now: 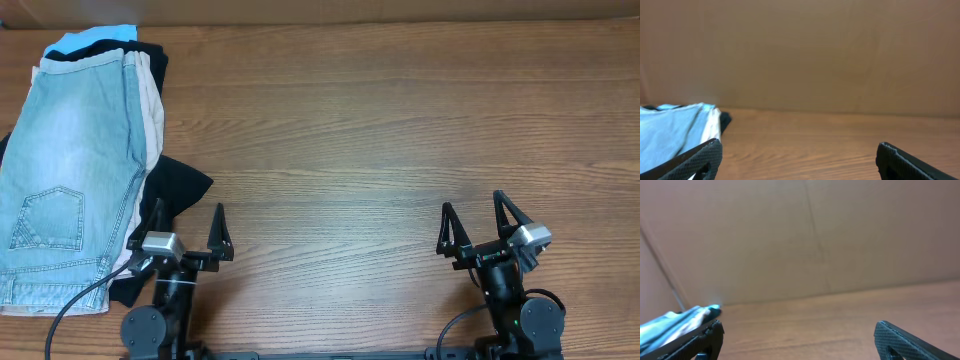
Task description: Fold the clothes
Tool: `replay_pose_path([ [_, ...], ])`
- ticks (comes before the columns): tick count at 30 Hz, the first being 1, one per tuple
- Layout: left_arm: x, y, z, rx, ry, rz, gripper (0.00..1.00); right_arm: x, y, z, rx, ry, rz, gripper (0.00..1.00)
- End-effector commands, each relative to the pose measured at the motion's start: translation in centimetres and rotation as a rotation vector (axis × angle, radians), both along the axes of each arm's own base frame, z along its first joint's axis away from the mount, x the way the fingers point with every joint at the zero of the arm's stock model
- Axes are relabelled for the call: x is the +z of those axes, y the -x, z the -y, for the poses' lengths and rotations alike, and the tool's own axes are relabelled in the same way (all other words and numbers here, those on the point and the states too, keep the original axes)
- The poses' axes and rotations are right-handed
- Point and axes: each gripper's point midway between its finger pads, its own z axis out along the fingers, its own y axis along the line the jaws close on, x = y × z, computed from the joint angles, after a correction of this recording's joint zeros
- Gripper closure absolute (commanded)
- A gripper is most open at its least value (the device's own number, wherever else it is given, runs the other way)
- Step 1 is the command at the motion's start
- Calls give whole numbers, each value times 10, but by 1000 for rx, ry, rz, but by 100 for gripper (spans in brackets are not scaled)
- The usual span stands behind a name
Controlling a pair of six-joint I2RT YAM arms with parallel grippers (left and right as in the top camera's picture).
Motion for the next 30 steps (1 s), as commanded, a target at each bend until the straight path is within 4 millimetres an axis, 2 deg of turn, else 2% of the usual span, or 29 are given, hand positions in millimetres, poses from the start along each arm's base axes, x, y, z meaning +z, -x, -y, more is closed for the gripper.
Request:
replay_pose_path([
  [1, 60, 20, 13, -74, 1, 98, 0, 54, 18, -8, 55, -6, 127, 0],
  [4, 98, 31, 12, -59, -6, 117, 0, 93, 31, -6, 55, -11, 183, 0],
  [7, 129, 35, 10, -44, -3, 114, 0, 121, 37, -7, 64, -9, 180, 0],
  [12, 174, 29, 7, -31, 10, 17, 0, 152, 34, -23, 156, 21, 77, 0],
  [16, 193, 15, 0, 3, 20, -151, 0, 168, 19, -31, 195, 35, -83, 0],
  [20, 204, -3, -1, -4, -70, -306, 0, 170, -3, -36, 211, 52, -291, 0],
  [23, 205, -25, -3, -17, -135, -422, 0, 166, -19, -48, 275, 104, -417, 0],
  [27, 195, -58, -6, -39, -186, -554, 0, 158, -40, -68, 383, 88, -530, 0],
  [30, 180, -88, -10, -58, -281, -613, 0, 146, -48, -82, 473, 71, -582, 0],
])
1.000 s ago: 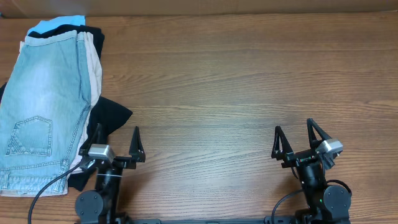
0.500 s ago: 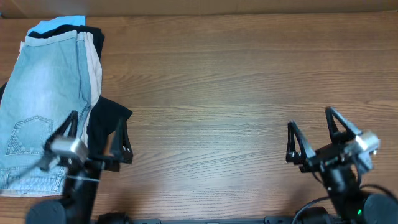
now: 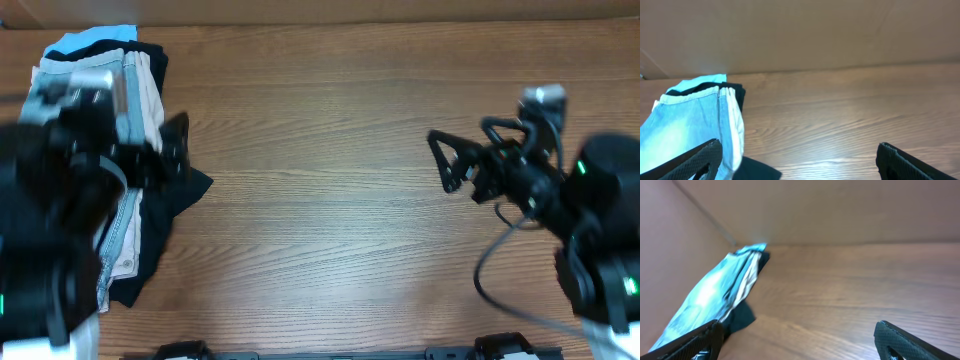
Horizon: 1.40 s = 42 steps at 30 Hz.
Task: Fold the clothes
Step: 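Reach the left gripper to the denim shorts on top of the stack and grasp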
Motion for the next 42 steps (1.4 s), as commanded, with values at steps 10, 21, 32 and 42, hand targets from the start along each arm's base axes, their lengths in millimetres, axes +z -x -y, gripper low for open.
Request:
replay_pose_path([
  [10, -131, -100, -100, 146, -95, -366, 0, -42, -18, -31, 167, -52, -197, 0],
  [21, -252, -119, -144, 191, 8, -650, 6, -75, -27, -30, 153, -40, -316, 1],
  [32, -315, -101, -180, 411, -27, -857, 16, -91, -26, -28, 135, -25, -381, 4],
  [42, -344, -102, -180, 403, -19, -913, 52, -94, -25, -26, 128, -19, -393, 4],
])
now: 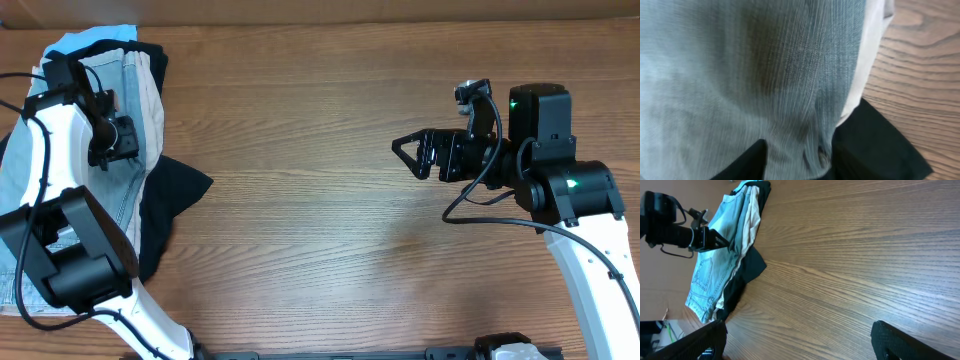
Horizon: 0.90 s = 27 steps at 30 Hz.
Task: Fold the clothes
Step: 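Reach the left gripper to the denim shorts on top of the stack and grasp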
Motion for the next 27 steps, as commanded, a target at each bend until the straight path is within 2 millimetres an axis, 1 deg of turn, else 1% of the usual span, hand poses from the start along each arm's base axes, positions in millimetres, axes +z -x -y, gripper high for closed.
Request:
replay_pose_path([
  [1, -21, -2, -6, 13, 2, -39, 46, 3, -2, 0, 2, 11, 16, 4],
  [3, -30, -2, -6, 14, 5, -54, 44, 2, -2, 0, 0, 14, 16, 4],
  [4, -32, -2, -6, 13, 7, -59, 45, 2, -2, 1, -3, 17, 16, 4],
  [5, -36, -2, -6, 13, 10, -66, 55, 2, -3, 1, -6, 20, 17, 4],
  [6, -36, -2, -6, 14, 11, -66, 67, 1, -3, 2, -8, 23, 17, 4],
  [7, -36, -2, -5, 13, 12, -67, 76, 1, -3, 2, -10, 25, 17, 4],
  [8, -36, -2, -5, 13, 13, -65, 88, 1, -3, 2, -10, 24, 17, 4],
  [9, -34, -2, -5, 15, 13, -62, 96, 1, -3, 2, -10, 25, 18, 4],
  [11, -27, -4, -5, 34, 17, -59, 96, 2, -4, 2, -10, 24, 21, 4],
  [13, -15, -5, -3, 53, 22, -60, 96, 2, -4, 2, -11, 24, 24, 4],
  [15, 2, -8, 1, 51, 30, -60, 96, 2, -4, 2, -11, 24, 25, 4],
  [17, 23, -12, 9, 35, 50, -52, 96, 2, -4, 2, -11, 24, 25, 4],
  [20, 61, -20, 31, -8, 97, -21, 96, 2, -4, 2, -11, 24, 25, 4],
  [22, 86, -26, 54, -52, 145, 11, 96, 2, -4, 2, -11, 24, 25, 4],
  [23, 97, -29, 70, -81, 177, 28, 96, 2, -4, 2, -11, 24, 25, 4],
  [25, 114, -33, 102, -146, 231, 52, 96, 1, -6, 5, -25, 39, 26, 4],
  [26, 119, -35, 122, -187, 256, 58, 96, 0, -7, 8, -38, 52, 25, 4],
  [27, 121, -36, 136, -215, 271, 60, 96, 0, -7, 9, -43, 56, 26, 4],
])
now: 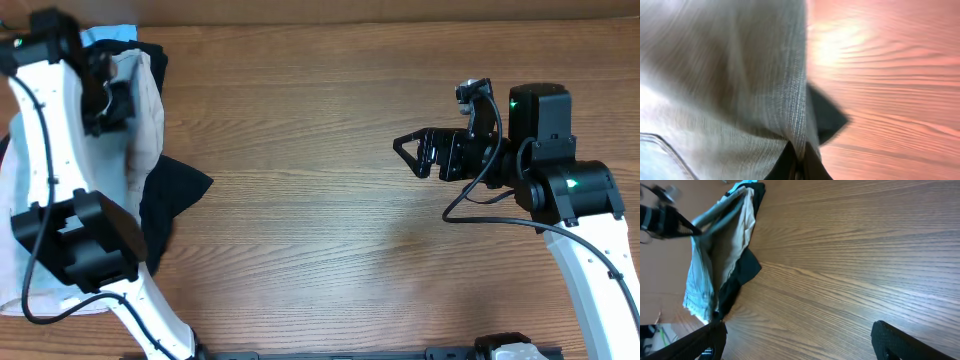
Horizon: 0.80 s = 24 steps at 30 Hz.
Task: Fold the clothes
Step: 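Reach the left gripper to the denim shorts on top of the stack and grasp, then lift the denim shorts with the left gripper and drop them mid-table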
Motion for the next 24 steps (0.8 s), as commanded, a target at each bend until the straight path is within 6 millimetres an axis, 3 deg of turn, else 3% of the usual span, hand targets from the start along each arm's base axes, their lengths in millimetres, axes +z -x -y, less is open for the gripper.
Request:
replay_pose_path([
  [1, 24, -18, 96, -176, 183, 81, 96, 2, -4, 5, -22, 29, 21, 4],
  [5, 19, -16, 192, -388, 211, 75, 96, 15, -7, 28, -90, 28, 32, 4],
  [8, 13, -13, 265, -551, 216, 107, 96, 29, -8, 56, -175, 29, 39, 4],
  [14, -18, 12, 409, -850, 242, 165, 71, 44, 0, 118, -376, 32, 20, 4],
  [16, -31, 21, 436, -904, 246, 162, 58, 44, 4, 131, -421, 32, 11, 3],
  [18, -47, 29, 457, -936, 236, 154, 25, 43, 8, 144, -466, 31, 0, 3],
  [20, -55, 30, 464, -908, 220, 146, 6, 43, 10, 153, -497, 31, -5, 3],
  [21, -55, 30, 464, -893, 218, 146, 0, 43, 11, 155, -505, 31, -5, 3],
  [24, -41, 21, 454, -848, 224, 164, 0, 43, 11, 155, -498, 40, 2, 3],
])
